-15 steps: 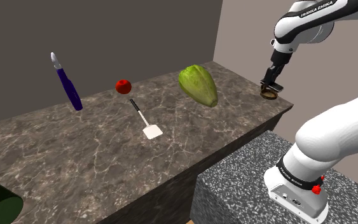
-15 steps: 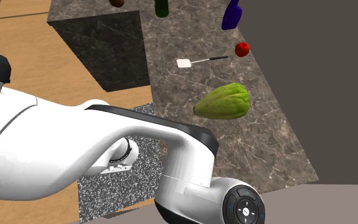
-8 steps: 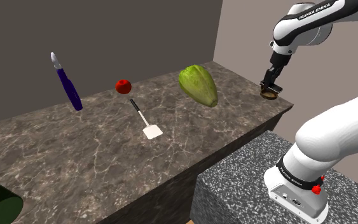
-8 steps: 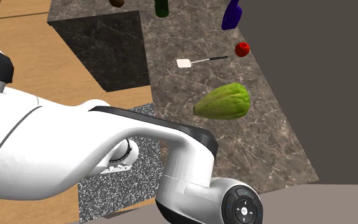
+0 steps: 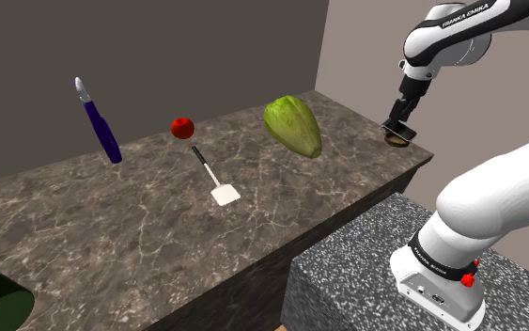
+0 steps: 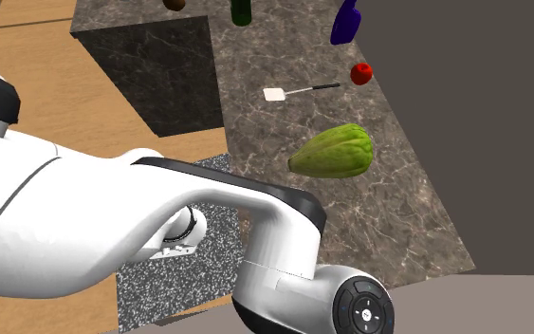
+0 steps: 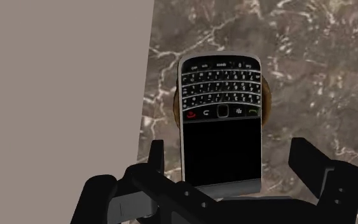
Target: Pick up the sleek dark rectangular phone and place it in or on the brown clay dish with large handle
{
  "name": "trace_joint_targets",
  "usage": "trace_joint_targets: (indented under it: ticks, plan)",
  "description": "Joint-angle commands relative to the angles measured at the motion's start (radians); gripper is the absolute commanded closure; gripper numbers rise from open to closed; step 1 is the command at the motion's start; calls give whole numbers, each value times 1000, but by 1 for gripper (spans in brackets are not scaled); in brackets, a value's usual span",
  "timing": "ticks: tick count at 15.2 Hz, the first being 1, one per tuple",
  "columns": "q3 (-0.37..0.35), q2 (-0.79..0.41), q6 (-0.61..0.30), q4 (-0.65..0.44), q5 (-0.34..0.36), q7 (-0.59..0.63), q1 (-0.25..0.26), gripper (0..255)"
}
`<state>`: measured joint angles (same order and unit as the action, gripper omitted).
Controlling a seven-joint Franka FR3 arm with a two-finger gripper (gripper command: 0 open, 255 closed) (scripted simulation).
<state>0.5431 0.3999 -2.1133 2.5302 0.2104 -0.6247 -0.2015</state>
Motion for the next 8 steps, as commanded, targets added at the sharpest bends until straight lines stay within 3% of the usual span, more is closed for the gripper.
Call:
trace_joint_targets:
  ticks: [1, 3, 8]
  plan:
    - [-6, 25, 58, -35, 2, 5, -8, 0]
    - [-20, 47, 125, -80, 0, 8, -9, 0]
    - [-19, 47, 125, -80, 0, 8, -8, 0]
